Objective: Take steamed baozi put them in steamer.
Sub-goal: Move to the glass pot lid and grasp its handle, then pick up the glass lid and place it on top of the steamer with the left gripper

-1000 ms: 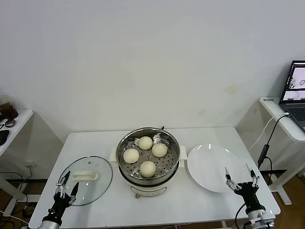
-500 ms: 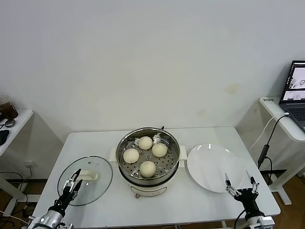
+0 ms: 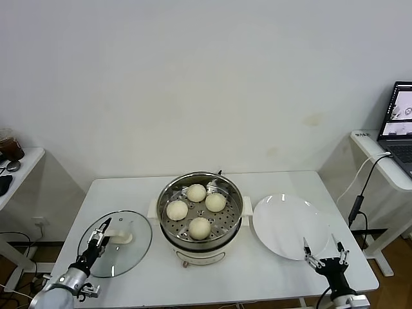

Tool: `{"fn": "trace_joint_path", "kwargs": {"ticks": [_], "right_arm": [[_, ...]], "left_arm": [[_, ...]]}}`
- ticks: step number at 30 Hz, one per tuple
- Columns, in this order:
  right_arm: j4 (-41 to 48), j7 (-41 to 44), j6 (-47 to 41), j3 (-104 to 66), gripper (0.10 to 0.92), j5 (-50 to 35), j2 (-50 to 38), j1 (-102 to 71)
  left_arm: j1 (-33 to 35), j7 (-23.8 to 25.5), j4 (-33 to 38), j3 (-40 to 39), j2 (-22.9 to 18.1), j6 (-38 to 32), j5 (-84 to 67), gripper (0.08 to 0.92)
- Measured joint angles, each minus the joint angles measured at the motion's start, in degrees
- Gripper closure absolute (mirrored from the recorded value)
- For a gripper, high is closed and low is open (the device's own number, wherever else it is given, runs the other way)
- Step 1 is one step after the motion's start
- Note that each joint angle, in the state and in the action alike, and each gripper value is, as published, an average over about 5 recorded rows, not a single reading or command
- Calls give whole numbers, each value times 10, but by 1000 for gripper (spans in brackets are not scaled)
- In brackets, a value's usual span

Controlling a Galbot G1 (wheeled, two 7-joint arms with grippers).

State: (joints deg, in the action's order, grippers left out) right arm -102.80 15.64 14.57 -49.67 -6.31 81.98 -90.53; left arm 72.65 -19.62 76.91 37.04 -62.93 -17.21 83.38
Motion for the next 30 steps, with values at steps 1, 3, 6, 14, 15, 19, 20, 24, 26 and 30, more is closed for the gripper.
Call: {"fn": "trace_joint_path", "kwargs": {"ticks": [1,3,6,14,15,19,20,24,26,30], "right_arm": [[0,0,0,0,203,1,0,-1],[-1,0,-1,1,203,2,0,-2],[-1,1,-1,3,203,4,2,-4],[-2,4,-1,9,203,11,5,-6],[-2,4,-1,10,203,12,5,-6],[-2,4,0,13,203,15,5,-8],[-2,4,0,14,203,16,5,-9],[-3,5,1,19,203,20,4,-13],[-5,5,1,22,203,22,4,-14],[-8,5,2,26,203,25,4,-17]], "left_arm": [[-4,0,-4,-2,0,0,1,194],[-12,1,-13,-4,-1,0,1,236],[-21,2,-23,-7,-2,-1,2,320],[-32,5,-42,-12,-3,-3,-7,546],[-33,5,-44,-13,-3,-4,-10,580],[-32,5,-47,-14,-3,-7,-24,693],[-31,3,-46,-14,-3,-7,-29,719],[-26,-4,-38,-11,-2,-4,-52,811],[-21,-7,-29,-10,1,0,-63,823],[0,-19,5,-5,8,17,-87,826]]}}
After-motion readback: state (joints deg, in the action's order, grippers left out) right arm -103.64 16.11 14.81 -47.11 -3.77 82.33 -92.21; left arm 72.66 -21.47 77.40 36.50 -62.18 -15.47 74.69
